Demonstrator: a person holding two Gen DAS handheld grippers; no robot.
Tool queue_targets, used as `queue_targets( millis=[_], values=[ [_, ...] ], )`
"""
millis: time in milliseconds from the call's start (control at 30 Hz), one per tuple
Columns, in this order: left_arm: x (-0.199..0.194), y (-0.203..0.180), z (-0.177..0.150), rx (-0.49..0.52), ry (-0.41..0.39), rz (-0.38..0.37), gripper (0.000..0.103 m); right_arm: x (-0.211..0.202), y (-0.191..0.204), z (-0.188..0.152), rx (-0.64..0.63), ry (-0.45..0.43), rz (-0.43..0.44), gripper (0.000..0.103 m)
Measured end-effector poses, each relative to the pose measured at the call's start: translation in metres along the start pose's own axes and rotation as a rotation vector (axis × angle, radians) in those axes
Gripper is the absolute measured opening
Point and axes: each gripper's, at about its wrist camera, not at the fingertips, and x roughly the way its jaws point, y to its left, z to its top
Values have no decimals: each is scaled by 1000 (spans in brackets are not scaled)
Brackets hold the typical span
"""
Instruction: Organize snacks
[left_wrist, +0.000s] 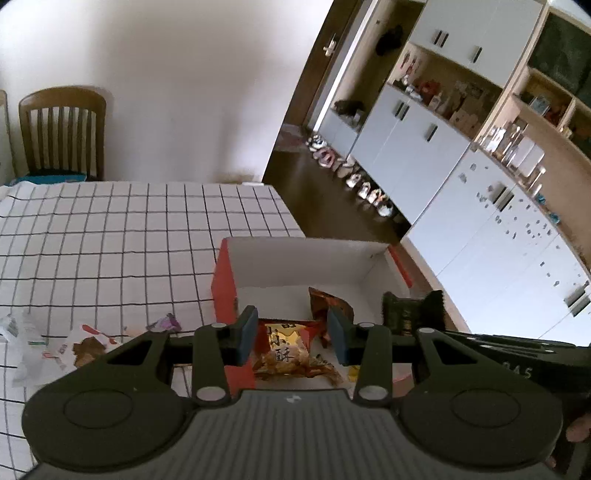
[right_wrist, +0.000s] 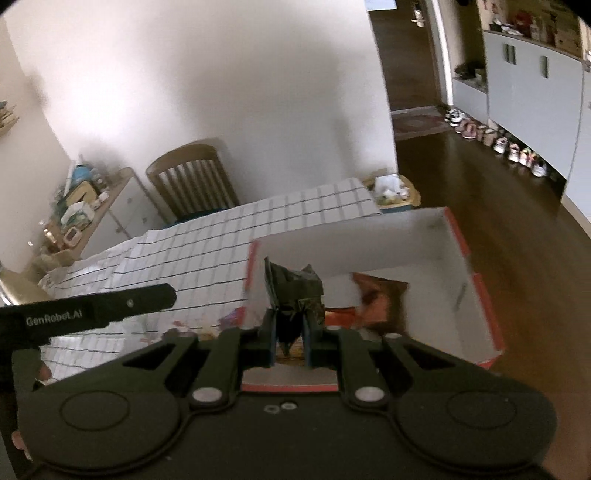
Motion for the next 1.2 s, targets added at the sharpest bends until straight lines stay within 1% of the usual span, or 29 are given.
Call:
queue_targets(
  millis=[67, 133, 167, 233, 367, 400, 433, 467, 500, 533, 567, 600, 633, 767, 867, 933, 1000, 1167, 1200],
  values=[
    [6, 5, -7, 7, 5, 44, 41, 3, -14, 0, 22, 7, -12, 12],
    [13, 18, -17, -18, 45, 63, 41, 5, -24, -3, 36, 17, -15, 12],
    [17, 27, -24, -41, 67, 88, 41, 5, -28, -4, 37, 21, -15, 12],
    [20, 43, -34, -83, 88, 122, 41, 8, -35, -5, 44, 28, -17, 12],
    [25, 74, -51, -196, 132, 165, 42, 12, -44, -9, 61, 44, -11, 12],
    [27, 80, -54, -224, 144, 171, 47, 14, -44, -10, 61, 49, -10, 12],
    [29, 83, -56, -253, 154, 176, 51, 16, -44, -9, 60, 53, -11, 12],
    [31, 86, -58, -275, 159, 180, 58, 18, -44, -10, 58, 56, -9, 12],
    [33, 86, -61, -296, 162, 191, 64, 20, -45, -9, 59, 58, -6, 12],
    [35, 87, -64, -320, 168, 210, 65, 20, -46, -8, 60, 59, -3, 12],
    [39, 86, -65, -339, 176, 219, 70, 22, -46, -7, 62, 59, 0, 12],
    [42, 87, -67, -362, 185, 228, 77, 23, -47, -7, 63, 58, 2, 12],
    [44, 89, -70, -394, 191, 239, 78, 24, -47, -6, 64, 57, 4, 12],
    [62, 98, -78, -584, 230, 277, 78, 27, -50, -5, 63, 60, 12, 12],
    [78, 104, -84, -705, 252, 372, 78, 28, -54, -4, 69, 59, 15, 12],
    [86, 112, -91, -805, 262, 379, 78, 29, -56, -4, 73, 57, 17, 12],
    [91, 115, -95, -852, 256, 388, 78, 30, -58, -4, 73, 55, 18, 12],
    [110, 116, -100, -912, 254, 414, 78, 32, -66, -7, 82, 68, 10, 12],
    [112, 115, -100, -917, 243, 426, 78, 32, -68, -8, 83, 70, 8, 12]
  ],
)
